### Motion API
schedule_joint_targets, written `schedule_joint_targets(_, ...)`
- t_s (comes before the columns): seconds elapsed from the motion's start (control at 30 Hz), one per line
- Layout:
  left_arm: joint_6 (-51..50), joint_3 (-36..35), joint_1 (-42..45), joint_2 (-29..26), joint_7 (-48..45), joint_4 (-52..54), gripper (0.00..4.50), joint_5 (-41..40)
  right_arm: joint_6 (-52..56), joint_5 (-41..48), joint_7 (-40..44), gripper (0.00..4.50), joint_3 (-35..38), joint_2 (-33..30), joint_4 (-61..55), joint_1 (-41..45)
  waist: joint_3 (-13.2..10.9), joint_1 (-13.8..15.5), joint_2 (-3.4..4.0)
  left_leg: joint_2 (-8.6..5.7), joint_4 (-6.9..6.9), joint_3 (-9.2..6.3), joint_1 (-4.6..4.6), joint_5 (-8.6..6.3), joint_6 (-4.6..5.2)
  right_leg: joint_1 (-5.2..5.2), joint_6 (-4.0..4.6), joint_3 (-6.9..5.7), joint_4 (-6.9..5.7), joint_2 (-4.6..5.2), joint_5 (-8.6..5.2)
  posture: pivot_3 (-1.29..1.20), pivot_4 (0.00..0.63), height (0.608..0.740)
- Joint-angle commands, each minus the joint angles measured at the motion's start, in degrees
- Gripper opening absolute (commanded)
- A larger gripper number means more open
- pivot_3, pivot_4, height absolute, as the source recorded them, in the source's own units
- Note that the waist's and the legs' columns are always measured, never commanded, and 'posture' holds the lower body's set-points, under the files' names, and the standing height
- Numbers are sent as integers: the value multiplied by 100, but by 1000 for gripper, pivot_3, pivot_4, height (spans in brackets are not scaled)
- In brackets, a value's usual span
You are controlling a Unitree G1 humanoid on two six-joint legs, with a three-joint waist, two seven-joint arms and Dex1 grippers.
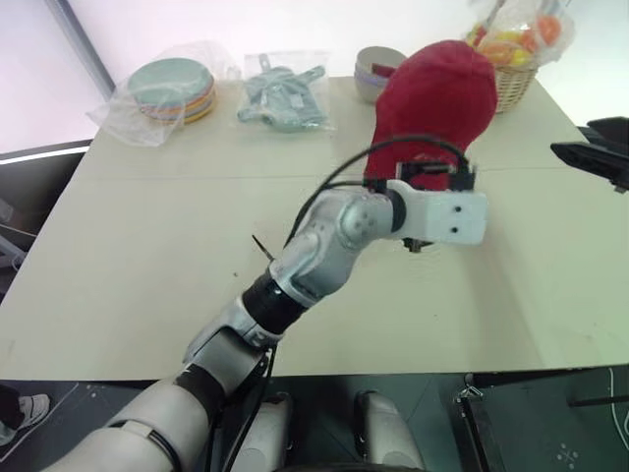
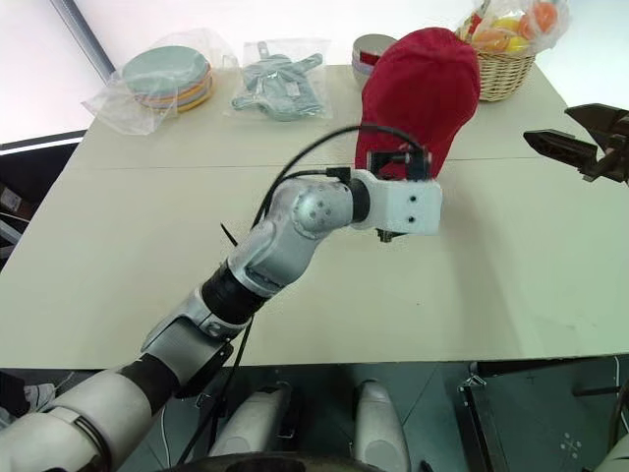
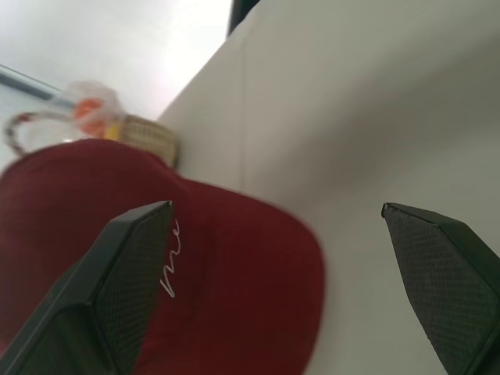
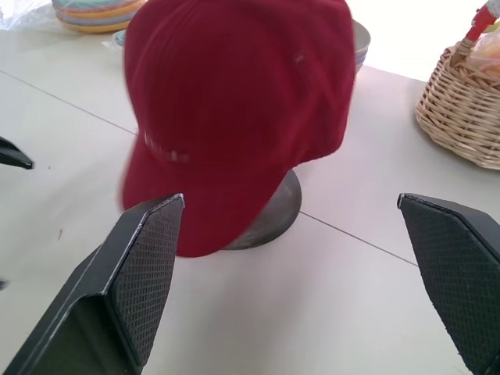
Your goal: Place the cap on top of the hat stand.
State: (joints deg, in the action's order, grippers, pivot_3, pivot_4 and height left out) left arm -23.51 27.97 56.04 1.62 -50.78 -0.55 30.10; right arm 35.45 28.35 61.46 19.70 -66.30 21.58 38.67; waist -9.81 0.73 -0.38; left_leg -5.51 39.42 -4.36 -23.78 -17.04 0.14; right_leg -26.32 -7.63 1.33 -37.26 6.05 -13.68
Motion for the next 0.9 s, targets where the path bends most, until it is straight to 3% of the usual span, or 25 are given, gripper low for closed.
schedule_joint_targets(0.03,-945,-863,628,143,-380,487,4473,-914,-84,38,-8,4500,150,-50,-94,131,-1,4,0,0,2,0,0,0,0,0,0,0,0,-1,0,0,150,740)
schedule_joint_targets(0.17,-603,-1554,1104,250,313,260,4473,-1513,-163,34,72,4500,203,-91,21,78,-1,10,-1,1,4,-1,0,-1,1,4,0,-1,1,-1,0,0,150,740)
schedule_joint_targets(0.33,-11,-2418,1537,168,1458,-816,4473,-2072,-312,-51,113,4500,60,-49,261,257,0,6,0,1,6,0,11,0,0,13,0,0,0,-1,0,0,150,740)
schedule_joint_targets(0.6,-246,-3761,2150,-1188,1414,-2555,4473,-3435,-476,-191,259,4500,-165,-50,645,668,0,-16,2,5,-7,7,13,0,-1,0,0,1,-3,-4,0,0,150,740)
schedule_joint_targets(0.77,0,-3893,1686,-2291,1260,-2906,4473,-3533,-494,-211,327,4500,-212,58,739,729,-1,-16,0,4,-7,7,13,0,-1,1,0,1,-1,-4,0,0,150,740)
schedule_joint_targets(0.9,-335,-3991,876,-3016,987,-2452,4473,-3756,-507,-233,293,4500,-150,150,838,615,0,-13,2,4,-7,5,13,1,-2,1,0,1,-1,-3,0,0,150,740)
